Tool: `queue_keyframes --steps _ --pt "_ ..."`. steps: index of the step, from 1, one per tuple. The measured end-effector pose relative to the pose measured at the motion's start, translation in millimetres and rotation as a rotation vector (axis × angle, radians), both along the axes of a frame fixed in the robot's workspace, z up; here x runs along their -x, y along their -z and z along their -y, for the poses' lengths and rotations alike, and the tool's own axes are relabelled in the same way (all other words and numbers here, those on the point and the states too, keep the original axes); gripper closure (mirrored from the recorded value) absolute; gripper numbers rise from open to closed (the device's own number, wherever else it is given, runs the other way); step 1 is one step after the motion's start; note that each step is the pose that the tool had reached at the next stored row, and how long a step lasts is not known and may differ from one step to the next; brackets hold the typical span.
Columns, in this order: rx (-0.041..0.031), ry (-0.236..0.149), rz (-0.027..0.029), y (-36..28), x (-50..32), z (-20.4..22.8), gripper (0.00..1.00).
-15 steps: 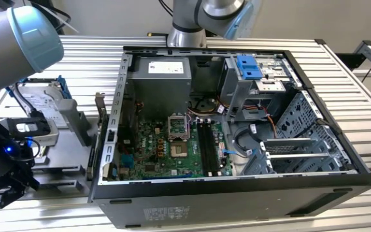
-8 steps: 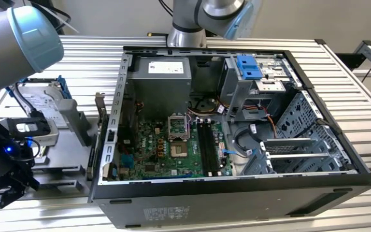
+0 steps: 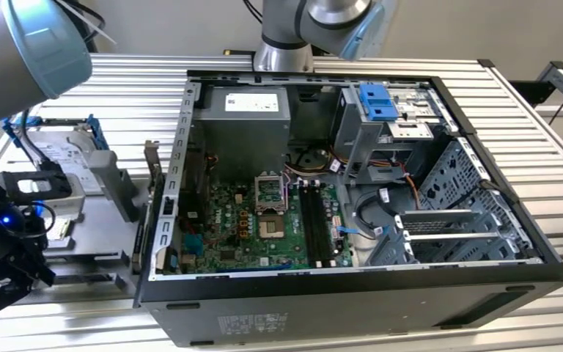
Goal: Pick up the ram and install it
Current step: 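Pick up the ram and move it above insertion slot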
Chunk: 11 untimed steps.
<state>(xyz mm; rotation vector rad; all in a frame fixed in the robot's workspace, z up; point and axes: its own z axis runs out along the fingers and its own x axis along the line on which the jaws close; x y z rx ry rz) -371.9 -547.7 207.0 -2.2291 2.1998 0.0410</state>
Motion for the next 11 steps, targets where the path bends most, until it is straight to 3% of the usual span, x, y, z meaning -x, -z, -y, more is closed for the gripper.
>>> queue_keyframes --steps 4,11 --pt "0.0051 -0.003 0.0000 -9.5 0.0 0.0 1.00" --pt "0.0054 -0.004 -0.0008 -23.5 -0.2 0.0 1.00"
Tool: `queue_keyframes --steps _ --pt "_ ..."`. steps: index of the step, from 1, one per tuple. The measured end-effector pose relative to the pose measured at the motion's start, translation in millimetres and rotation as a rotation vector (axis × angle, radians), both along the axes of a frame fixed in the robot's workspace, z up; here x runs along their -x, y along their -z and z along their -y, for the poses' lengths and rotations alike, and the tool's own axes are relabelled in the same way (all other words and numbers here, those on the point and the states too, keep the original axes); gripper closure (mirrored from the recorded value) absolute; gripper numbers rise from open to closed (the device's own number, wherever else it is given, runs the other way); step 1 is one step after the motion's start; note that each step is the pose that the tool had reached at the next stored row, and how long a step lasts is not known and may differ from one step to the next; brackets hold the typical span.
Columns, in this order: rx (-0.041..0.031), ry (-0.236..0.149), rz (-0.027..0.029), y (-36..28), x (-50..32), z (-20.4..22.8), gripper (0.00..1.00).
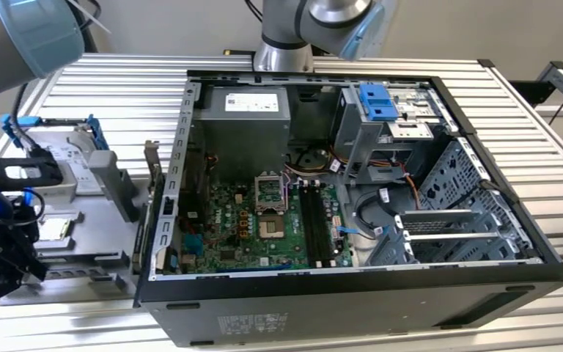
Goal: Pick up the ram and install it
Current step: 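Pick up the ram and move it above insertion slot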
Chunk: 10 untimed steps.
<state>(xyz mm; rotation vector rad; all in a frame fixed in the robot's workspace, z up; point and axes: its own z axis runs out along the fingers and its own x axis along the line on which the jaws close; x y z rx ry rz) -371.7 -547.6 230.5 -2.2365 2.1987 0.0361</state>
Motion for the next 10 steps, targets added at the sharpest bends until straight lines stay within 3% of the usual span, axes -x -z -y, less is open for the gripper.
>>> queue_keyframes --steps 6,10 --pt "-0.0003 0.004 -0.0005 -15.1 0.0 0.0 1.00" --pt "-0.0004 0.026 -0.0006 -20.0 0.0 0.2 1.00"
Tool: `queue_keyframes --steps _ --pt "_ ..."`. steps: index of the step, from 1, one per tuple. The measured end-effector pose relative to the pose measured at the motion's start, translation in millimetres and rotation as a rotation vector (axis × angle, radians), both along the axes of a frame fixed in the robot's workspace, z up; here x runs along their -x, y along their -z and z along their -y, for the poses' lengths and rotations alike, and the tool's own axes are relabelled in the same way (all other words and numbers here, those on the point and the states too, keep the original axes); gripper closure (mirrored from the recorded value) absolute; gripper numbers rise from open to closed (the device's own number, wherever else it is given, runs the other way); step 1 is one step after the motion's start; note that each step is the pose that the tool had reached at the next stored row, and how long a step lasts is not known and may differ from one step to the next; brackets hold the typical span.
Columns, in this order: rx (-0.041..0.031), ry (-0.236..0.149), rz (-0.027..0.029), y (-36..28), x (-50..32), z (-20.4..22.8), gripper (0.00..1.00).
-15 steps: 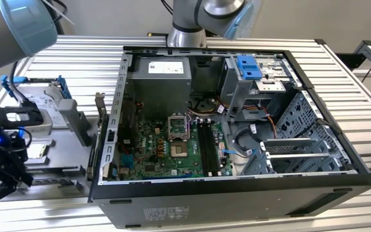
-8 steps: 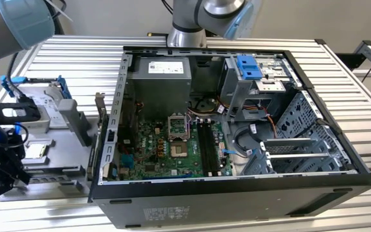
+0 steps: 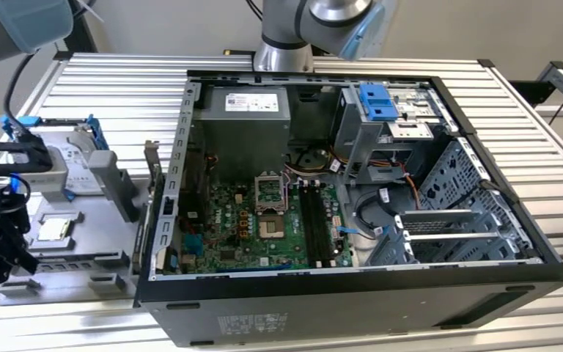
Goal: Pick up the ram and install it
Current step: 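Pick up the ram and move it above insertion slot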
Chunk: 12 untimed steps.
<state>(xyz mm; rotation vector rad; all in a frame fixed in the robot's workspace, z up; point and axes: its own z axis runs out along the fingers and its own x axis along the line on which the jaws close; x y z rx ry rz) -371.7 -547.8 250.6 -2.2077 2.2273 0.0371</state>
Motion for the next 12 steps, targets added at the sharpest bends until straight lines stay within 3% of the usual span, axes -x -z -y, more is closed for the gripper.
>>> queue_keyframes --steps 6,12 --pt "0.0000 0.010 0.0001 -11.3 0.0 0.0 1.00" --pt "0.0000 0.010 -0.0001 -37.8 0.0 0.0 1.00"
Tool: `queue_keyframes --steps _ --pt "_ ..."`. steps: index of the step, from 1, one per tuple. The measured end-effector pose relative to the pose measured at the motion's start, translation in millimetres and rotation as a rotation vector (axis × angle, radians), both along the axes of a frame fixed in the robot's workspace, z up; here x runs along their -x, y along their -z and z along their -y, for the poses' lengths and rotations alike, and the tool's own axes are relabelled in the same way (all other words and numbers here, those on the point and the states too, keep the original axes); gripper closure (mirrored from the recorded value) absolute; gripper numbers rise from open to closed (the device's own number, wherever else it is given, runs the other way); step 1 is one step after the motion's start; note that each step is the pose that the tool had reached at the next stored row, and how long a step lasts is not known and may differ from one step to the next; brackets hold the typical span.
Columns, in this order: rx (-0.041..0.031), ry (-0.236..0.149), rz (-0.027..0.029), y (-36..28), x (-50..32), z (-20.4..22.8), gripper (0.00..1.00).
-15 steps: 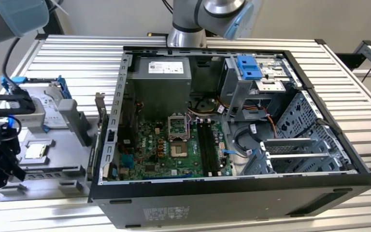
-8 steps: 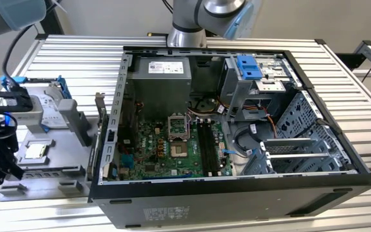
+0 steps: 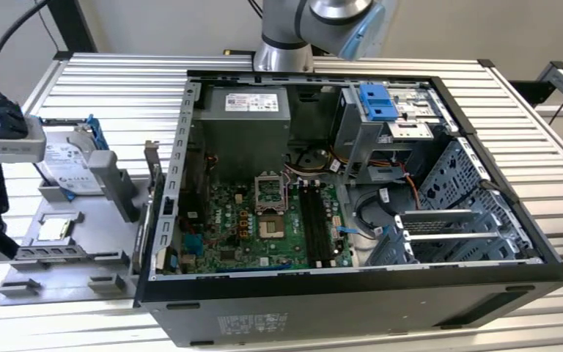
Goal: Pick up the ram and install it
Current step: 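Pick up the ram and move it above insertion slot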
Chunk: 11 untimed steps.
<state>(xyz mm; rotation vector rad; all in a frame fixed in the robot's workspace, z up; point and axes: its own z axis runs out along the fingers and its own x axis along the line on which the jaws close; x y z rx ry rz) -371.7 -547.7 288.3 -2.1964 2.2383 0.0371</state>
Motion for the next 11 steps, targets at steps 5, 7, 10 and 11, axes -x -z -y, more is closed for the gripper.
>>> queue_keyframes --steps 5,7,10,11 --pt "0.0000 0.000 -0.0002 -22.8 0.0 0.0 1.00" --pt "0.0000 0.000 -0.0003 -32.0 0.0 0.0 1.00" --pt "0.0000 0.000 -0.0003 -45.4 0.0 0.0 1.00" --pt "-0.0001 0.000 -0.0003 -50.0 0.0 0.0 1.00"
